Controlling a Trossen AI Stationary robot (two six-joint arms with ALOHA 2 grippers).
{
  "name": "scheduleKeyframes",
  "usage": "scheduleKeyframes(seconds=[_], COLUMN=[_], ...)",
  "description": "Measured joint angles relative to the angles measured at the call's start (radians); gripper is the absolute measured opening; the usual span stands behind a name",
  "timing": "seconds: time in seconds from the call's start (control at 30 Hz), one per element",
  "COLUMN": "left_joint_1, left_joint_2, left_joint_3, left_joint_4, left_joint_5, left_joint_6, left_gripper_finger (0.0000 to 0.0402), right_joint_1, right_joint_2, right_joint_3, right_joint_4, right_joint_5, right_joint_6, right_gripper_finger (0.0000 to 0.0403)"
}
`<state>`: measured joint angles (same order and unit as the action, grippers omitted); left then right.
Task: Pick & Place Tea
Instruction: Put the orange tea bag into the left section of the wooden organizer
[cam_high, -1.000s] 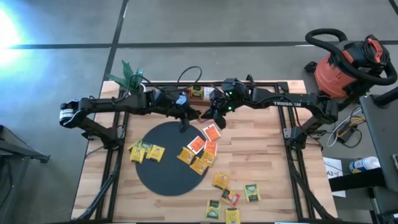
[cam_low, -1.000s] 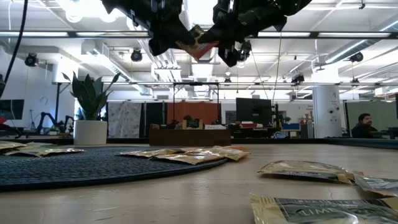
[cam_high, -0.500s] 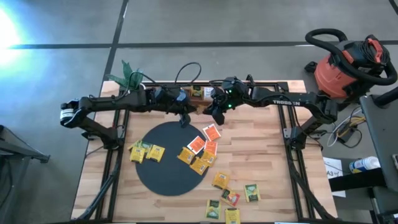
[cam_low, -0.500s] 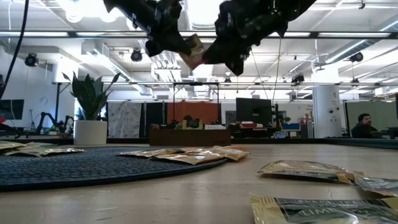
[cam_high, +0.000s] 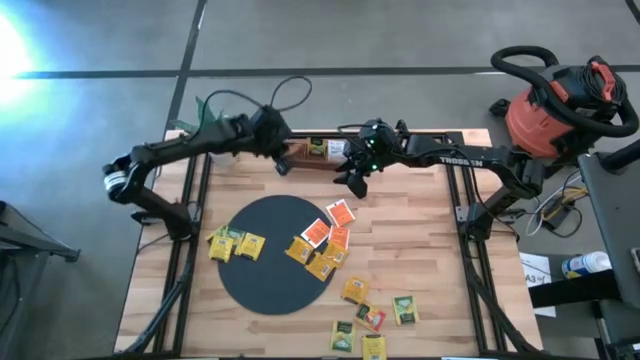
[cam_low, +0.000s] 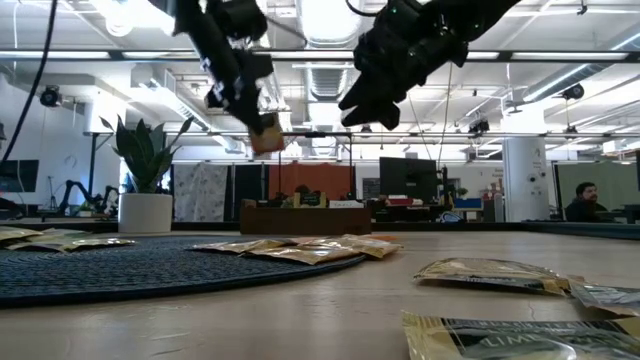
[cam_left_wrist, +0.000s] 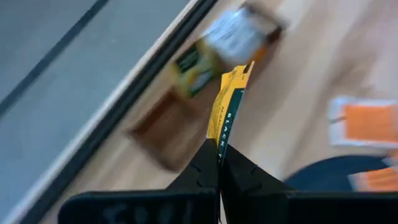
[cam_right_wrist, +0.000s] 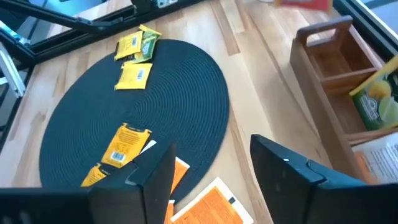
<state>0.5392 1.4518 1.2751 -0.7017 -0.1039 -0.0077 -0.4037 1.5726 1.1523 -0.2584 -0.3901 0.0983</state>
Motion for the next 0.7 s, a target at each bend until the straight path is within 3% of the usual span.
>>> scheduleKeyframes(seconds=[0.23, 0.4, 0.7], left_joint_1=[0.114, 0.156, 0.221], left_joint_2=[0.269, 0.421, 0.479], left_joint_3=[0.24, 0.398, 0.42], left_joint_4=[-0.144, -0.246, -0.281], left_joint_5=[0.021, 0.095, 0.204], left_joint_6=[0.346, 0.538, 0.633], left_gripper_finger=[0.0, 0.0, 0.0], right_joint_1=[-0.046, -0.079, -0.095], right_joint_2=[0.0, 0.0, 0.0], right_joint_3=[-0.011, -0.012, -0.012], right_joint_4=[0.0, -0.002, -0.016], right_joint_5=[0.0, 0.0, 0.014], right_joint_6=[0.082, 0.143, 0.145], right_gripper_finger=[0.0205, 0.0202, 0.0184])
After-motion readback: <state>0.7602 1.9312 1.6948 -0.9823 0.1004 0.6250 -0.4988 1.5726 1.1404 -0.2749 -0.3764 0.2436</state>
